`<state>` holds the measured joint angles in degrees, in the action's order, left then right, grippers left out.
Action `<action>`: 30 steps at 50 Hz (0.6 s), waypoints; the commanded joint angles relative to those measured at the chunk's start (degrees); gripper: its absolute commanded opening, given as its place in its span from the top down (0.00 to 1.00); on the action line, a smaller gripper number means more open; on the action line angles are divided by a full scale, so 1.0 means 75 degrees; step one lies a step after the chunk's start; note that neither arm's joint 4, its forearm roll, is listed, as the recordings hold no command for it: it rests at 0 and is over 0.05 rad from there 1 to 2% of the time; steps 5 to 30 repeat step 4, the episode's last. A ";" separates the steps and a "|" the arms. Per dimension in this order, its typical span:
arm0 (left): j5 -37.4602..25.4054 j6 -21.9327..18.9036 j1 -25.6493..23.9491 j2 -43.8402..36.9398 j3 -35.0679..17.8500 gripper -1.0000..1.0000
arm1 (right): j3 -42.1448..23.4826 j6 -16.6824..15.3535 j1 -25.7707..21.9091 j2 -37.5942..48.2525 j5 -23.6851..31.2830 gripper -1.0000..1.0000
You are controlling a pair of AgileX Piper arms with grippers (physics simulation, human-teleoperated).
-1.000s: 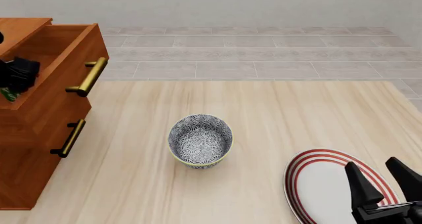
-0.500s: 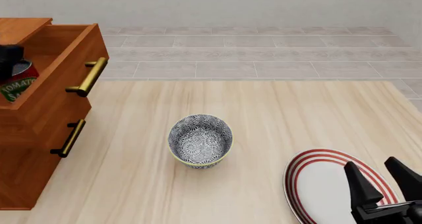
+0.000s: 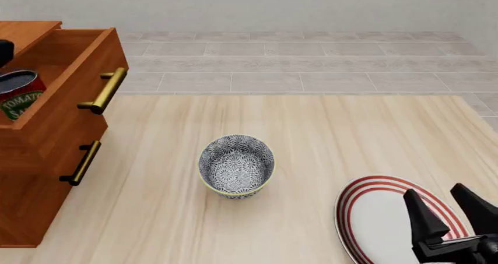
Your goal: Put the ketchup in the top drawer of the cabinet.
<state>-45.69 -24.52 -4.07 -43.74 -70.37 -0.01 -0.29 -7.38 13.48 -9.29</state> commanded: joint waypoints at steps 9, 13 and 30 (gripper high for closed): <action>-0.0422 0.0068 -0.1378 0.0397 -0.0355 0.00 | -0.0010 0.0039 -0.0009 -0.0060 0.0017 0.00; -0.0422 0.0068 -0.1378 0.0397 -0.0355 0.00 | -0.0010 0.0039 -0.0009 -0.0060 0.0017 0.00; -0.0422 0.0068 -0.1378 0.0397 -0.0355 0.00 | -0.0010 0.0039 -0.0009 -0.0060 0.0017 0.00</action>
